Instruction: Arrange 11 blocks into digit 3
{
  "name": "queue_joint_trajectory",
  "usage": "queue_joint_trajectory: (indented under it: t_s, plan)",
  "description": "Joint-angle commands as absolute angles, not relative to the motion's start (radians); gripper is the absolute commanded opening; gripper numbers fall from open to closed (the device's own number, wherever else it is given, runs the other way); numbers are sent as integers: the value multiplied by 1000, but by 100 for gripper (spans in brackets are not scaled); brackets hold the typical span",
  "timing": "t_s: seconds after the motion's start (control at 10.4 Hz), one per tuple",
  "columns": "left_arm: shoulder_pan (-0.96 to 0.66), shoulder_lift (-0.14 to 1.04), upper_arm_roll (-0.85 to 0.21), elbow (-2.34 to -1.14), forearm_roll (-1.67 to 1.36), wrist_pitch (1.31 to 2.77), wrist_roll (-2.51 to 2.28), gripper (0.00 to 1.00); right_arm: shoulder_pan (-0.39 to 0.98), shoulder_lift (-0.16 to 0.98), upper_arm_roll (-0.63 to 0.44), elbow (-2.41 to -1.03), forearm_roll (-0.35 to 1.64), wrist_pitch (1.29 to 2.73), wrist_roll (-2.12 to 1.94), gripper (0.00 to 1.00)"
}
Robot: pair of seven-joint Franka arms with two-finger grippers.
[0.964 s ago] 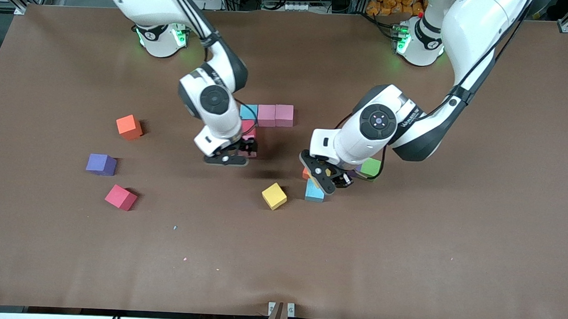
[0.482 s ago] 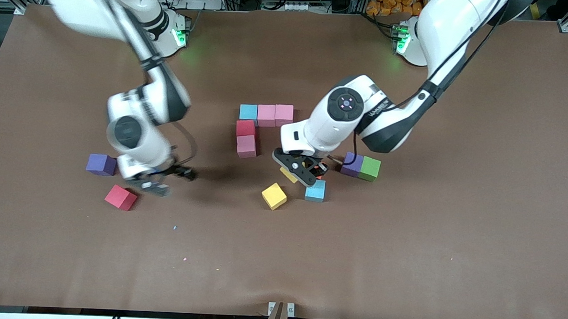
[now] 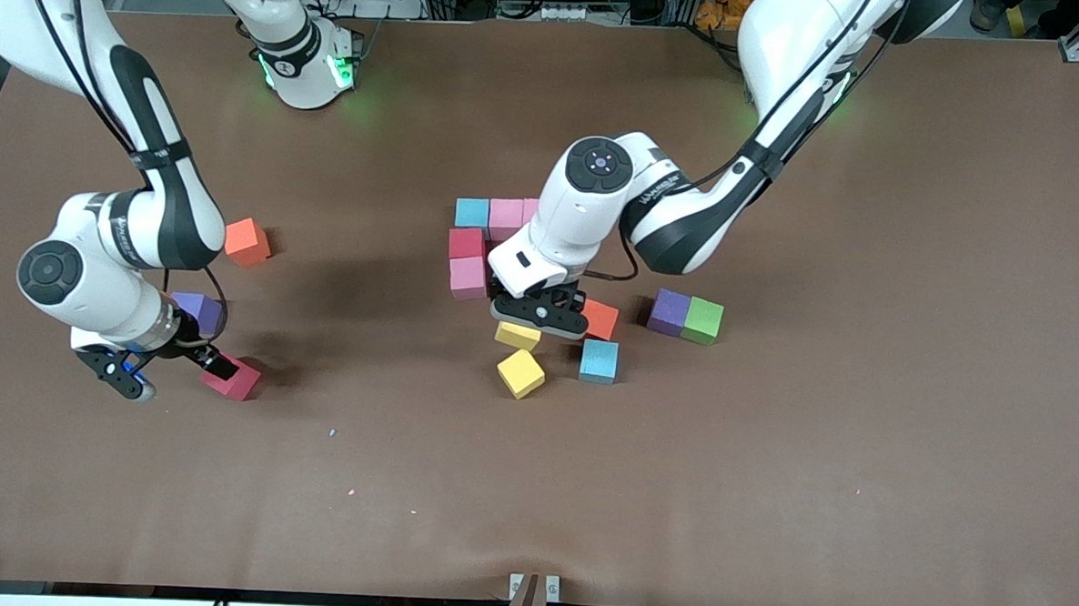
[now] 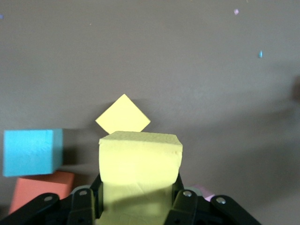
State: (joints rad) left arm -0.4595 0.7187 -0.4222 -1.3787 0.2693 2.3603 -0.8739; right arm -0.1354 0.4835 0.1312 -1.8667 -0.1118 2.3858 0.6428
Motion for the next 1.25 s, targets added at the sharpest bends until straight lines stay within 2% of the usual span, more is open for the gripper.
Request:
queue_joint_trajectory:
  t_s: [0.0,0.29,0.67,1.16]
  plan:
    - [-511,781,-390,-1290,253,2387,-1128,0,-140,526,144,-1845,-104,2399,654,100]
    - [-598,799,-327,-1282,249,2402,-1393,0,-161,561,144,-1822,-113,2404,531,100]
    - [-647,867,-327,-1252,249,2401,-1450,0,-166,626,144,-1770,-115,2407,520,100]
    - [-597,827,-337,-1258,232,2199,-1167,0,-190,663,140,-1736,-121,2405,466,100]
